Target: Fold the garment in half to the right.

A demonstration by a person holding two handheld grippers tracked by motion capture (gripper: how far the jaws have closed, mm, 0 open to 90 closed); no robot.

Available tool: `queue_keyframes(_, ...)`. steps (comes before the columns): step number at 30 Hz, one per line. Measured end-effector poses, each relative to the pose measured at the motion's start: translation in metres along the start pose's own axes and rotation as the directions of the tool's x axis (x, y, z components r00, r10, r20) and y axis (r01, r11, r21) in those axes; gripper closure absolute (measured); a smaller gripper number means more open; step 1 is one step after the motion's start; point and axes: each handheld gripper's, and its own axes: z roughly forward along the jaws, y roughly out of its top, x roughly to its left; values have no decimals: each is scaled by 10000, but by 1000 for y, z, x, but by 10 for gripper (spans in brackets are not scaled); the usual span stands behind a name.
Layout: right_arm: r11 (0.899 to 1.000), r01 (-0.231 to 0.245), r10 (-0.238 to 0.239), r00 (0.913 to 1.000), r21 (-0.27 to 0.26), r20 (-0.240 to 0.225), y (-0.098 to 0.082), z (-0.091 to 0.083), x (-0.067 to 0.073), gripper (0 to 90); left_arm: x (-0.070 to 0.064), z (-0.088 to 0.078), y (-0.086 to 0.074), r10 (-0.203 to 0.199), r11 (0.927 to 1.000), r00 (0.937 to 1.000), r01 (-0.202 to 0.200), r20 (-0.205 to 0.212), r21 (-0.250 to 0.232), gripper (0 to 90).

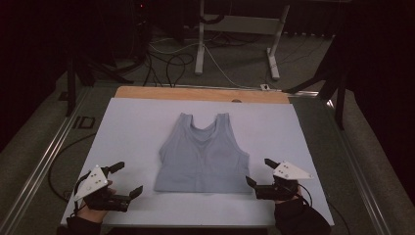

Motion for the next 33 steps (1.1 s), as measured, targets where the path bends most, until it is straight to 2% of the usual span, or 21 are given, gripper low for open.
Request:
queue_keyframes(2,9999,-59,58,9999,-94,-85,9,-2,-1,83,0,-1,5,62,10000,10000,-62,-18,31,0)
queue_keyframes(5,9996,118,-121,9999,-247,-108,24,-3,-2,83,1,-1,11,125,9999,9999,-125,23,67,0)
queue_keyframes(7,9990,159,-165,9998,-425,-132,37,-4,-3,83,2,-1,20,260,9993,9996,-261,63,249,0)
queue_keyframes(11,9973,368,-379,9991,-632,-163,54,-1,-4,83,4,-1,28,160,9996,9998,-164,145,248,0)
queue_keyframes(13,9969,359,-376,9990,-706,-238,61,1,-4,83,3,-1,32,359,9987,9992,-364,156,350,0)
queue_keyframes(18,9951,610,-636,9975,-776,-318,77,11,-2,84,3,1,40,333,9986,9992,-342,215,403,0)
queue_keyframes(24,9933,774,-830,9945,-863,-643,92,24,2,84,2,4,50,195,9987,9996,-205,217,477,0)
queue_keyframes(29,9926,869,-940,9920,-843,-841,102,39,6,84,0,11,55,167,9968,9999,-169,40,778,0)
queue_keyframes(33,9912,955,-1043,9898,-917,-966,111,52,9,83,-2,18,58,23,9946,9999,-34,106,1033,0)
